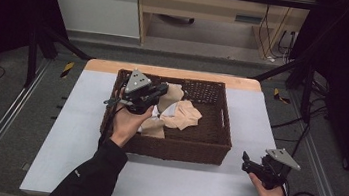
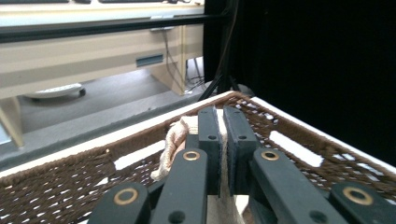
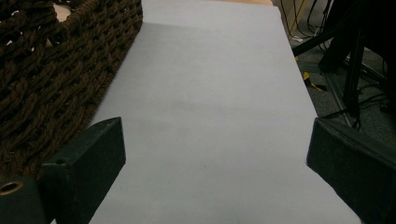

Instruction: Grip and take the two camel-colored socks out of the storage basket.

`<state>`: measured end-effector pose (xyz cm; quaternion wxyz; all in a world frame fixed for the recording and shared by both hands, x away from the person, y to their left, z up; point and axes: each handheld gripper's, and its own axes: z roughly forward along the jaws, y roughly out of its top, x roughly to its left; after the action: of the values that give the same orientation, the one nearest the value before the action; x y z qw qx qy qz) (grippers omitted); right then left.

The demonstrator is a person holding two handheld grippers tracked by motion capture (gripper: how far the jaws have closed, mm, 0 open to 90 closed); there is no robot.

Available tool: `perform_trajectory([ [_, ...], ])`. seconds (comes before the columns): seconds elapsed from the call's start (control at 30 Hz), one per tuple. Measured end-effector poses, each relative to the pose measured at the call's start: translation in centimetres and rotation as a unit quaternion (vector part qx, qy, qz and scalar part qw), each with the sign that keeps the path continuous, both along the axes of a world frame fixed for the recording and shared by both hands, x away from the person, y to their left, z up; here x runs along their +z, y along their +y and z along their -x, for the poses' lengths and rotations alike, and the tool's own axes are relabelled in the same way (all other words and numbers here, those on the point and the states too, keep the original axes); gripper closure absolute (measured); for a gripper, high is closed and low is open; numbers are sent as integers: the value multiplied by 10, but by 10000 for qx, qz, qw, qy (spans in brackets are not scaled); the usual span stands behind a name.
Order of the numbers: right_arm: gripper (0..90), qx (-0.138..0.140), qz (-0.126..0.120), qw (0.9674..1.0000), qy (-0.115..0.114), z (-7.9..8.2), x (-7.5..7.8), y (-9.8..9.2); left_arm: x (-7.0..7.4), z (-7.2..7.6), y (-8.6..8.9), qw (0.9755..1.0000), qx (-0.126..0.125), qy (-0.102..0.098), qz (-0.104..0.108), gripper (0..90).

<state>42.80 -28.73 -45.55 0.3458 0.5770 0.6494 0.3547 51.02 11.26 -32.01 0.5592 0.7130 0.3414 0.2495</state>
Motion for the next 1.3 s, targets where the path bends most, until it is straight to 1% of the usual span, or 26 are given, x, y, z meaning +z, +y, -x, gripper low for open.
perform_trajectory([
  [0.03,48,5,6,10000,-7,0,0,0,0,0,0,10000,0,0,0,857],
  [0.07,48,6,12,10000,-12,0,0,0,5,7,1,10000,-43,-53,27,858],
  [0.1,48,4,16,10000,-14,0,0,0,7,10,2,9999,-79,-68,29,857],
  [0.13,48,4,16,10000,-14,0,0,0,7,10,2,9999,-79,-68,29,857],
  [0.23,48,1,3,10000,-1,1,0,0,15,22,6,9998,-153,-132,45,857],
  [0.27,48,-4,17,10000,-16,1,1,0,16,26,7,9997,-179,-141,82,857],
  [0.4,48,-3,35,10000,-41,2,1,-1,20,39,12,9993,-299,-197,143,857],
  [0.5,48,-18,15,10000,-22,3,1,-1,20,49,17,9990,-361,-219,120,857],
  [0.53,48,-18,20,10000,-29,3,1,-1,20,57,21,9988,-406,-237,114,857],
  [0.57,48,-18,20,10000,-29,3,1,-1,20,57,21,9988,-406,-237,114,857],
  [0.67,48,-20,42,10000,-31,4,0,-2,19,68,28,9986,-462,-263,71,857],
  [0.7,48,-14,45,10000,-34,4,0,-2,18,75,32,9983,-513,-268,45,857],
  [0.73,48,-23,30,10000,-23,4,1,-2,18,78,33,9982,-534,-277,33,857],
  [0.83,48,-23,38,10000,-36,5,1,-2,14,89,39,9978,-588,-315,59,857],
  [0.97,48,-40,33,10000,-24,5,0,-2,9,98,46,9976,-619,-297,106,857],
  [1.0,48,-33,52,10000,-37,6,1,-2,7,103,49,9975,-634,-287,128,857],
  [1.07,48,-43,52,10000,-58,6,1,-2,5,106,51,9974,-651,-283,155,857],
  [1.17,48,-43,45,10000,-41,6,1,-1,1,117,58,9969,-722,-266,161,857],
  [1.2,48,-39,56,10000,-38,6,1,-1,1,117,58,9969,-722,-266,161,857],
  [1.3,49,-40,47,10000,-40,6,1,-1,-3,125,61,9966,-780,-248,123,857],
])
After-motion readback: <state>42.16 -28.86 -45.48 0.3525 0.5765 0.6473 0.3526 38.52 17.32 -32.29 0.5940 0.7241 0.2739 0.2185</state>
